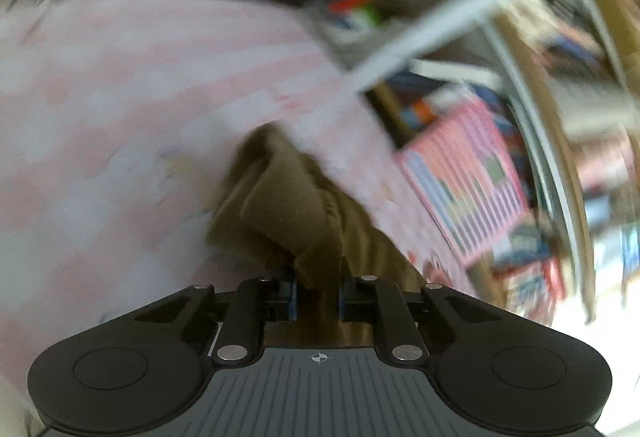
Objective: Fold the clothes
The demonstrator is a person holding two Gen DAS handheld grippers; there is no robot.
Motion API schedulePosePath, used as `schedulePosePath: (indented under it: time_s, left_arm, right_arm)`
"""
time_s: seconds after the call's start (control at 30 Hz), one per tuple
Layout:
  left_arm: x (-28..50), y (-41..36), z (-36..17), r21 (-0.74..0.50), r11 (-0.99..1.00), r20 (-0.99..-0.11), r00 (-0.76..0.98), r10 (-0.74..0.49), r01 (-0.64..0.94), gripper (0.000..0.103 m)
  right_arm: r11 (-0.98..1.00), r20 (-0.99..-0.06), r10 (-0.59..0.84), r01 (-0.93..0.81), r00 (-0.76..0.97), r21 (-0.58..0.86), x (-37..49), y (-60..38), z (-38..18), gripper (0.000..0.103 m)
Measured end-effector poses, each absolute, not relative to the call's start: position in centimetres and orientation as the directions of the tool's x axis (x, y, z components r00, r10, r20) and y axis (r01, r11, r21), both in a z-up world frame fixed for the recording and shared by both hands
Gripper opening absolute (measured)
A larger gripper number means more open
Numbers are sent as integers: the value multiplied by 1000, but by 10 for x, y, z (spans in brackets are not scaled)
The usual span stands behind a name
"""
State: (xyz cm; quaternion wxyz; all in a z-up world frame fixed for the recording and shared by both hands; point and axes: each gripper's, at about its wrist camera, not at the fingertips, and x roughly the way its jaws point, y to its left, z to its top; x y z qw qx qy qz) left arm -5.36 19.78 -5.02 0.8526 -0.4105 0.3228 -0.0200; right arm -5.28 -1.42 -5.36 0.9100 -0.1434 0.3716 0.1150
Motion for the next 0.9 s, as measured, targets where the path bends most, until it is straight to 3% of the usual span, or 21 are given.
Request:
schedulePosePath:
  time_s: [0.17, 0.23, 0.3, 0.47, 0.7, 0.9]
  left_arm:
    - [-52, 216, -79, -776, 530, -563, 756, -335, -343, 18]
    - [-51, 218, -85, -788, 498, -564, 748, -350, -361, 31]
    - [-51, 220, -89, -803, 469, -555, 749, -361, -369, 38]
    - [-51, 220, -94, -818, 445, -537, 759, -367, -364, 34]
    - [-51, 218, -93, -820, 448, -533, 761, -369, -357, 36]
    - [-50, 216, -92, -816, 463, -532, 762, -368, -347, 39]
  right_arm:
    - [936, -718, 114, -317, 686, -154, -50, -18, -53, 75]
    - [937, -719, 116, -315, 685, -149, -49, -18, -53, 75]
    - [939, -722, 118, -313, 681, -142, -48, -19, -52, 75]
    - [949, -690, 168, -306, 704, -81, -32, -25, -38, 75]
    - [957, -681, 34, -219, 731, -188, 44, -17, -38, 77]
    - [947, -689, 31, -243, 724, -212, 52, -5, -60, 76]
